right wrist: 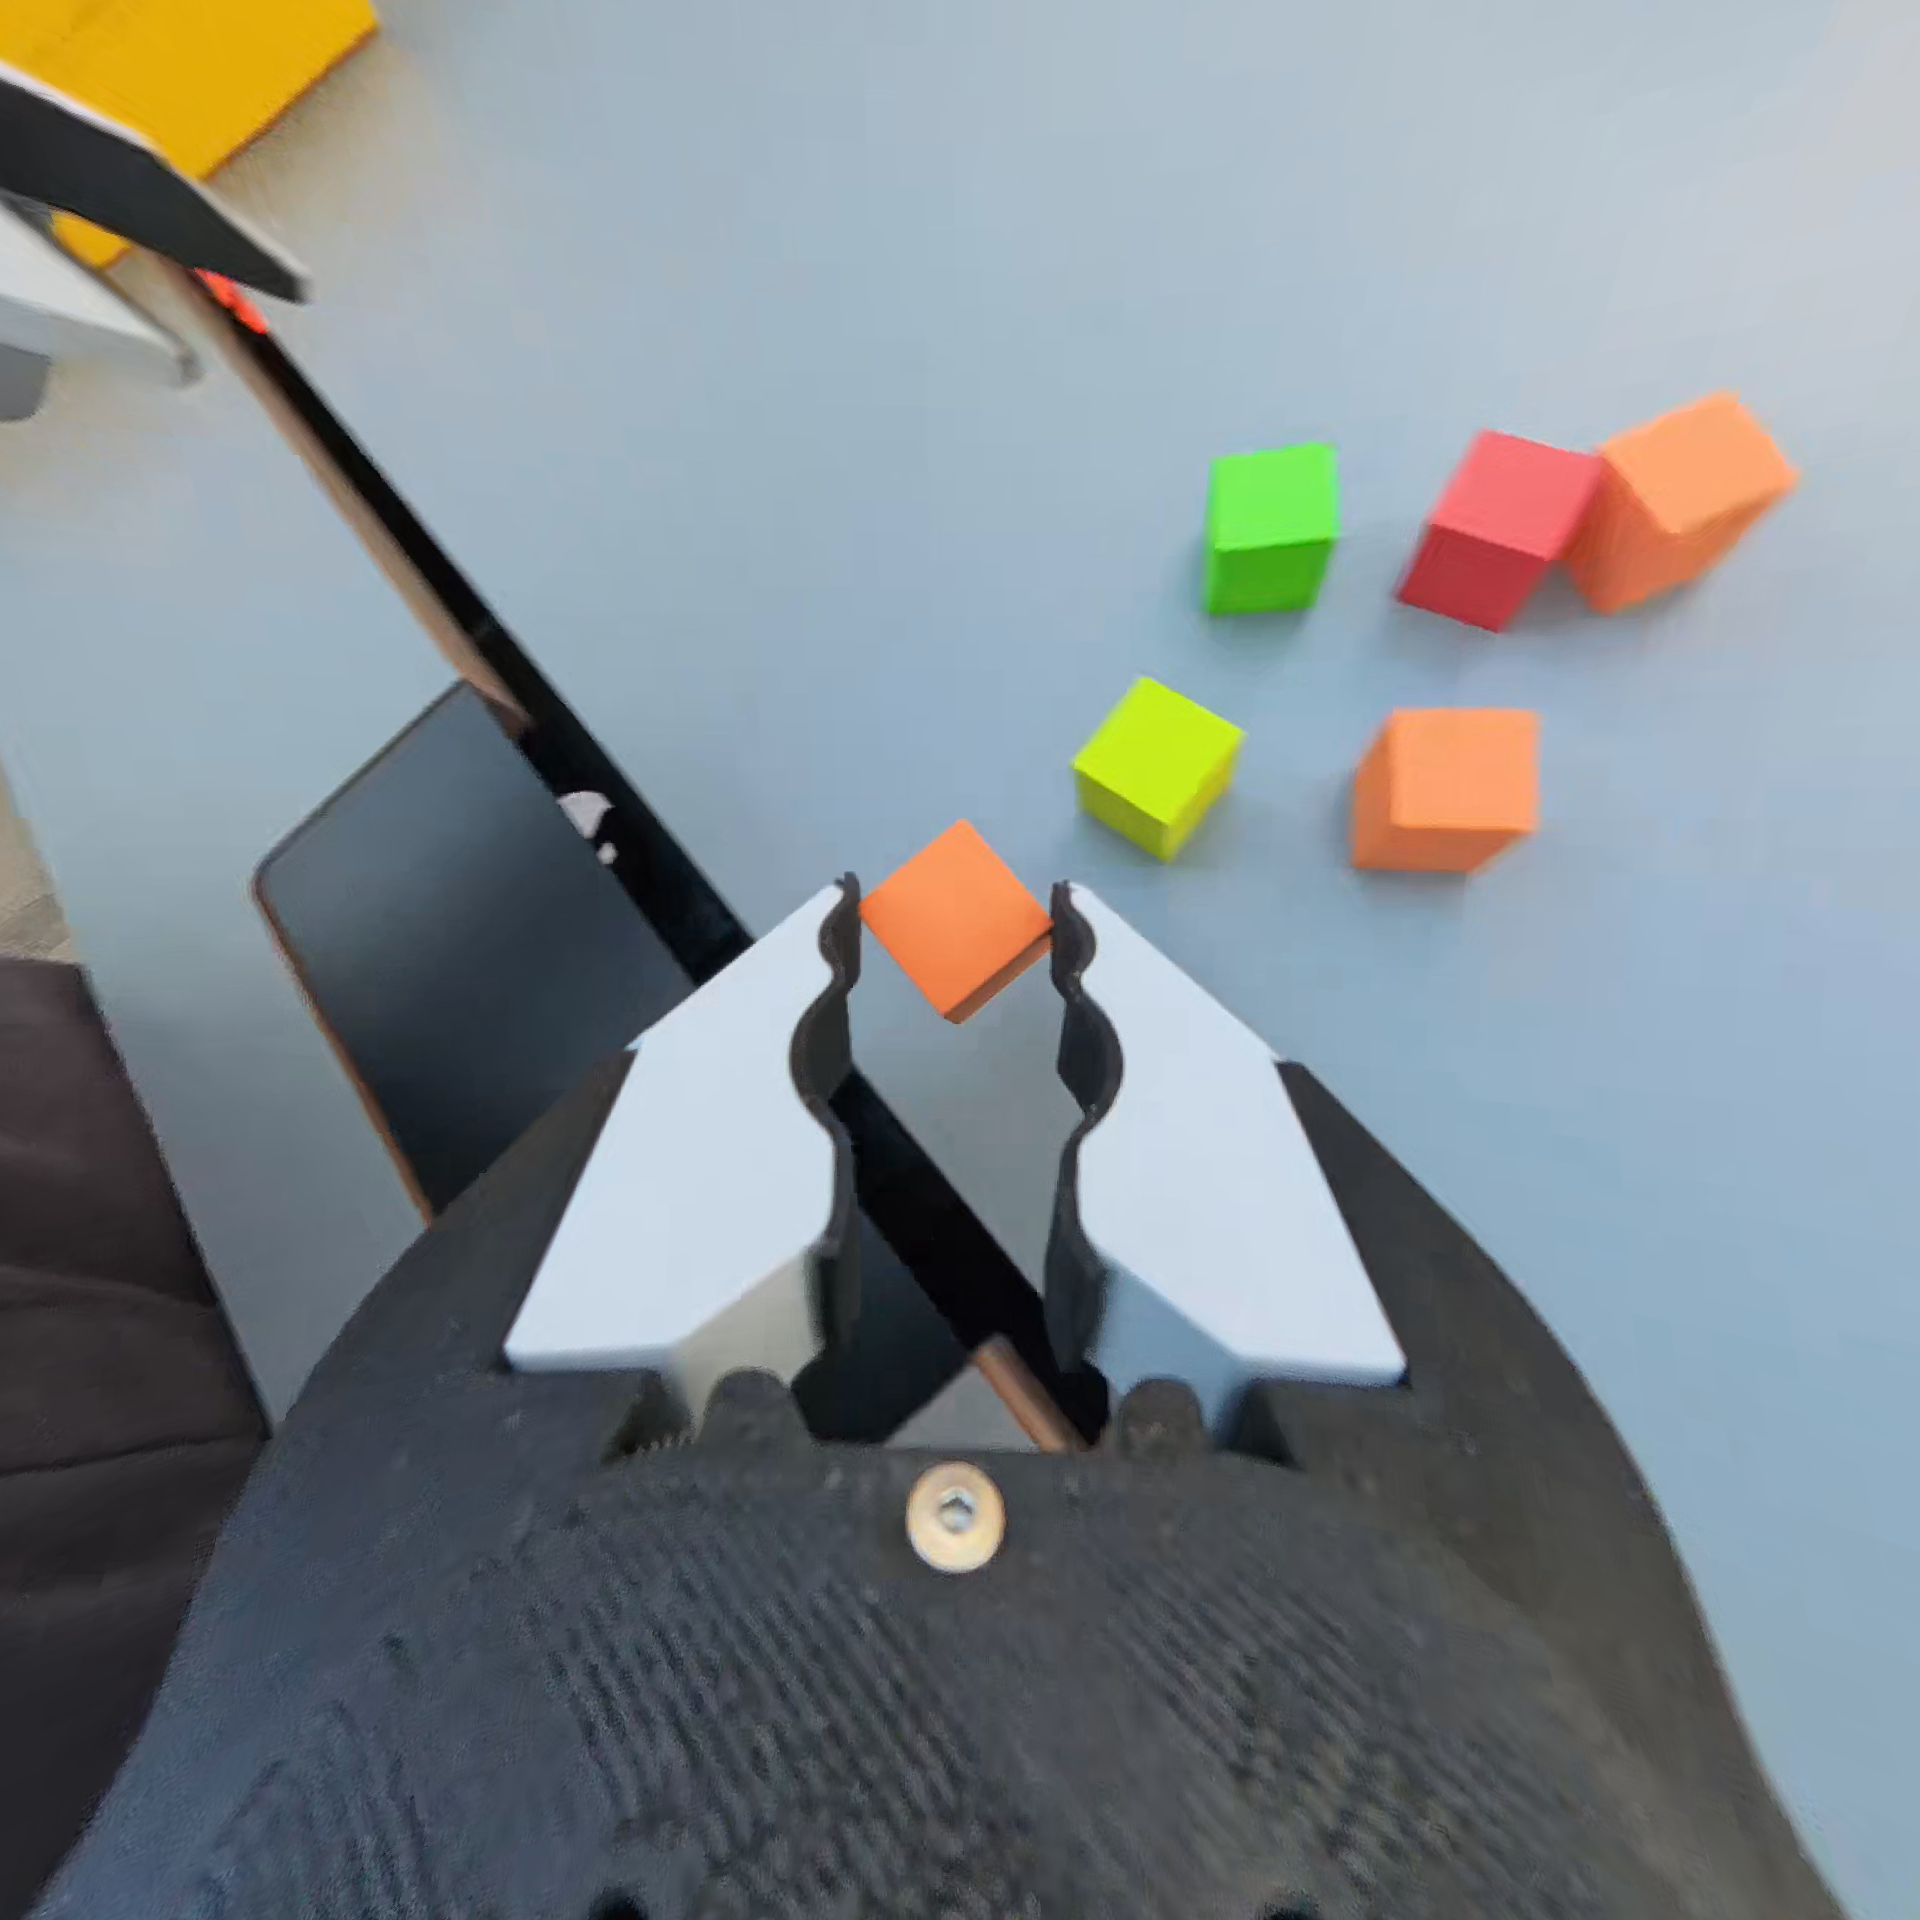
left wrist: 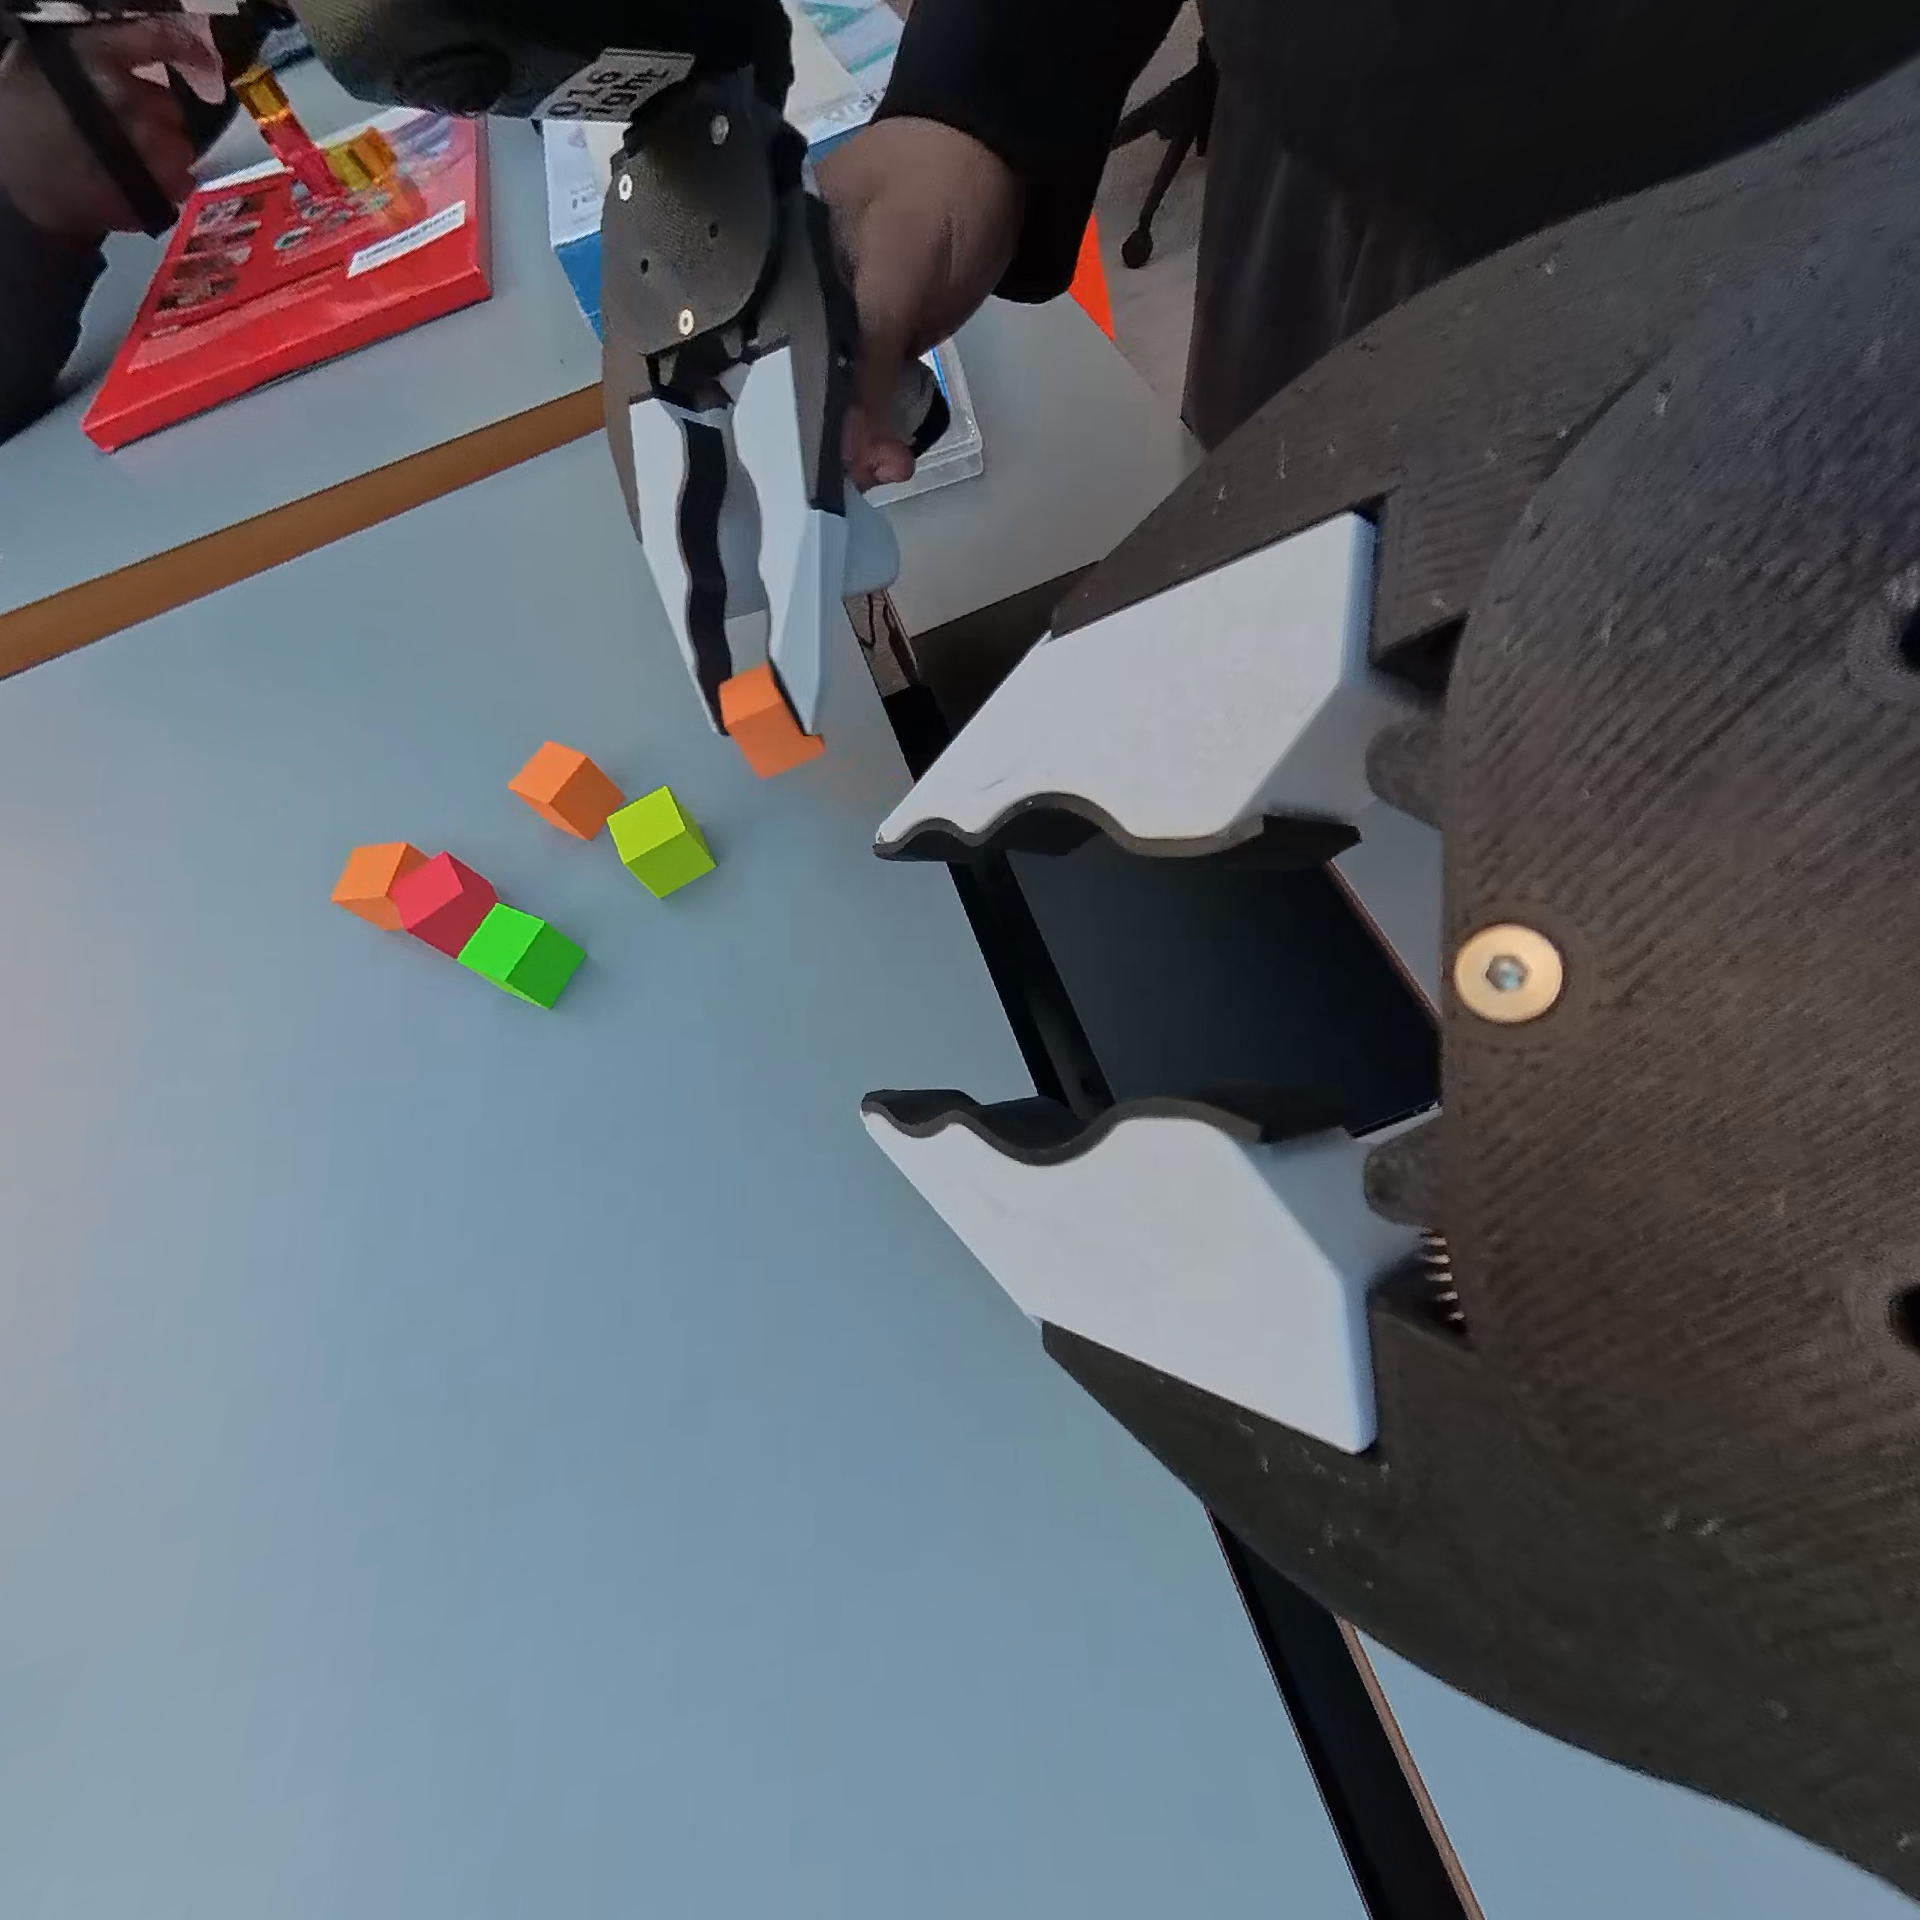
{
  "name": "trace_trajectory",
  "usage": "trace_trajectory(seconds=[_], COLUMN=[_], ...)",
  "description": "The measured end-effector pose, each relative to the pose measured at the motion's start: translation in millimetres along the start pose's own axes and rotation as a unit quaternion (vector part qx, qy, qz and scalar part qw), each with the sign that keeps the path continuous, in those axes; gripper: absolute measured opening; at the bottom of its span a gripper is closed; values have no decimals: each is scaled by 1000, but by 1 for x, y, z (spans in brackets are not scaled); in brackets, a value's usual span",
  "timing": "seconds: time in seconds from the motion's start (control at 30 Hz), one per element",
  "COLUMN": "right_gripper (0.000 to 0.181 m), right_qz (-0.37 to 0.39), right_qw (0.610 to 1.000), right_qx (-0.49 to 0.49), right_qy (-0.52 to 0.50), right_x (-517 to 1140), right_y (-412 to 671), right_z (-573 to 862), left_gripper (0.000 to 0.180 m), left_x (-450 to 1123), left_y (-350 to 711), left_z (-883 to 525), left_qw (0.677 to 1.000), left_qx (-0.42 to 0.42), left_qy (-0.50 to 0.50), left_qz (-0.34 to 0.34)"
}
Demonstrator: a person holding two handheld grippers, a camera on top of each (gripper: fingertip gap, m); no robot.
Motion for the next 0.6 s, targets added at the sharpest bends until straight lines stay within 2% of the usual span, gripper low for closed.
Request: trace_trajectory(seconds=[0.13,0.3,0.37,0.4,0.47,0.6], right_gripper=[36,38,67,76,80,76], right_qz=[-27,-47,-46,-42,-28,1], right_qw=[997,996,996,996,997,997], right_qx=[23,1,-5,-5,1,28], right_qy=[-65,-80,-80,-79,-75,-69], right_x=[-1,6,6,5,-1,-11], right_y=[-21,-26,-26,-25,-21,-10], right_z=[37,40,38,37,39,55], left_gripper=[41,41,41,41,41,41], left_x=[15,34,40,43,48,62], left_y=[6,15,18,19,21,24], left_z=[10,22,25,25,26,26], left_qw=[1000,997,996,996,995,993], left_qx=[18,48,55,57,57,70], left_qy=[-17,-34,-38,-40,-45,-45], left_qz=[-17,-45,-53,-56,-62,-80])
Point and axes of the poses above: each gripper's, where its closed fingertips meet, x out along the fingers, y out of its top, z = x × y across the jaws, the point moved 8 cm from there along -x, back along the fingers, and after that the axes turned 15 degrees about -z, right-handed, at the moved point
